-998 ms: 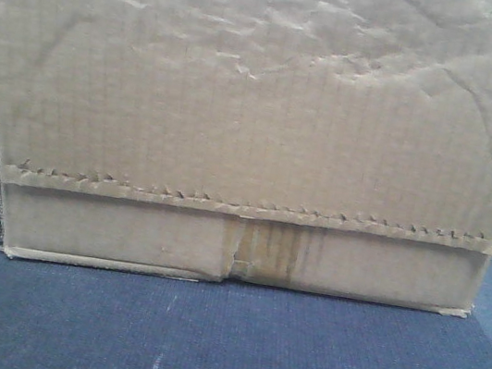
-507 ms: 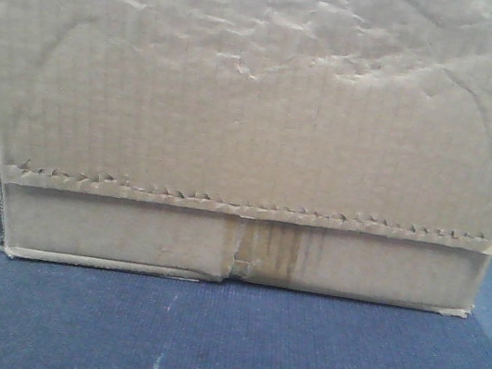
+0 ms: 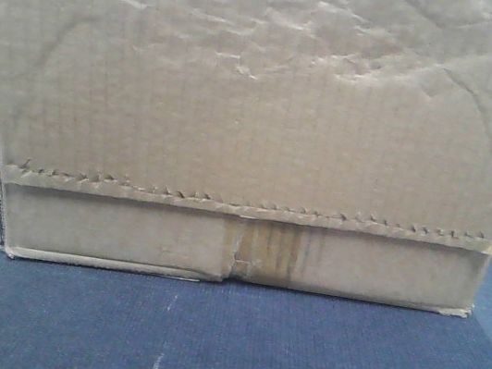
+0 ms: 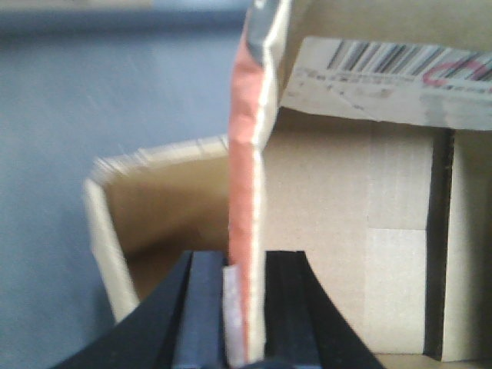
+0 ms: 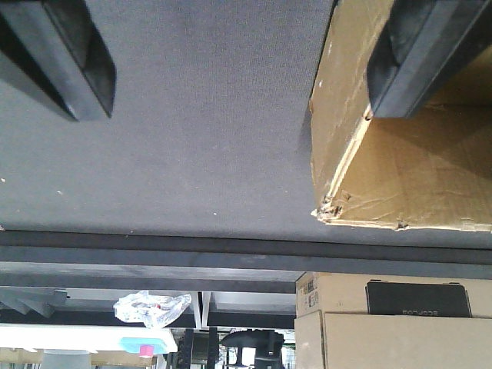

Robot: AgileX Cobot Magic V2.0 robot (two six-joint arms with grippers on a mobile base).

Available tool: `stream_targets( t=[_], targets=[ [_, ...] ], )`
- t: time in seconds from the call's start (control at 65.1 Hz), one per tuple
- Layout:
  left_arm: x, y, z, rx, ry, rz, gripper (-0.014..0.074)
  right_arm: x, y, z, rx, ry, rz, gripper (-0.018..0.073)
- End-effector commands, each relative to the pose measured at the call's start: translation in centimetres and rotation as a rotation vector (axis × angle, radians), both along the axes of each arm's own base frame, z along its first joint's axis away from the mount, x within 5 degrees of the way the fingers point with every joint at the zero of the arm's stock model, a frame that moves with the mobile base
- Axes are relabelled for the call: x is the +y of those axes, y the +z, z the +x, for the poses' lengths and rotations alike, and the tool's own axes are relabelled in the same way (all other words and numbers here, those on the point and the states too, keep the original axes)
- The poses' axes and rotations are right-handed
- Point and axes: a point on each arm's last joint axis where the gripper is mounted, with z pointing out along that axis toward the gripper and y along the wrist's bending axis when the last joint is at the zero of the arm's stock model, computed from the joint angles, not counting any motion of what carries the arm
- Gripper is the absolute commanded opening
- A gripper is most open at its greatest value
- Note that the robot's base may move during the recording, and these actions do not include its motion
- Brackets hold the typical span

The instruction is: Stack two boxes on right shelf middle

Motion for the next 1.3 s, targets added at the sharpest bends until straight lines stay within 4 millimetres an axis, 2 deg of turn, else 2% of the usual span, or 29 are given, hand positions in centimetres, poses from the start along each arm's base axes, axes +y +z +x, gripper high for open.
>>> stream_targets(
  t=[0.0,0.169,0.353,0.645,0.814,0.89,0.983,1.059,1.182,1.228,1.29],
  targets=[
    [-1.9,-1.5,1.5,0.035,0.009,0.023,-0.0111,0.0,0.3,0.1,-0.024,-0.002,-0.003,0.057],
    [-3.7,-4.8,4.6,0.126,0.048,0.064,-0.0111,0.0,0.3,0.1,-0.024,-0.001,0.001,0.057],
    [-4.6,-7.4,6.5,0.201,0.051,0.089,-0.0111,0.0,0.2,0.1,-0.014,0.0,0.0,0.057],
    [-5.0,-9.5,7.5,0.293,0.049,0.13,-0.0111,0.0,0.2,0.1,-0.008,0.001,-0.001,0.057],
    [-5.0,-9.6,7.4,0.303,0.049,0.135,-0.0099,0.0,0.2,0.1,-0.008,0.001,-0.001,0.057],
    [-4.9,-9.4,7.3,0.299,0.049,0.133,-0.0021,0.0,0.2,0.1,-0.008,0.001,-0.001,0.057],
    [-4.9,-9.1,7.2,0.283,0.049,0.125,0.0126,0.0,0.2,0.1,-0.008,0.001,-0.001,0.057],
    [-4.8,-8.5,7.1,0.255,0.049,0.112,0.0311,0.0,0.2,0.1,-0.01,0.0,-0.001,0.057],
    [-4.7,-7.1,6.7,0.215,0.049,0.094,0.0557,0.0,0.2,0.1,-0.01,0.0,-0.001,0.057],
    [-4.6,-6.5,6.5,0.2,0.049,0.086,0.0616,0.0,0.2,0.1,-0.009,0.0,-0.001,0.057],
    [-4.4,-5.4,6.1,0.179,0.049,0.077,0.061,0.0,0.2,0.1,-0.008,0.001,-0.001,0.057]
  ],
)
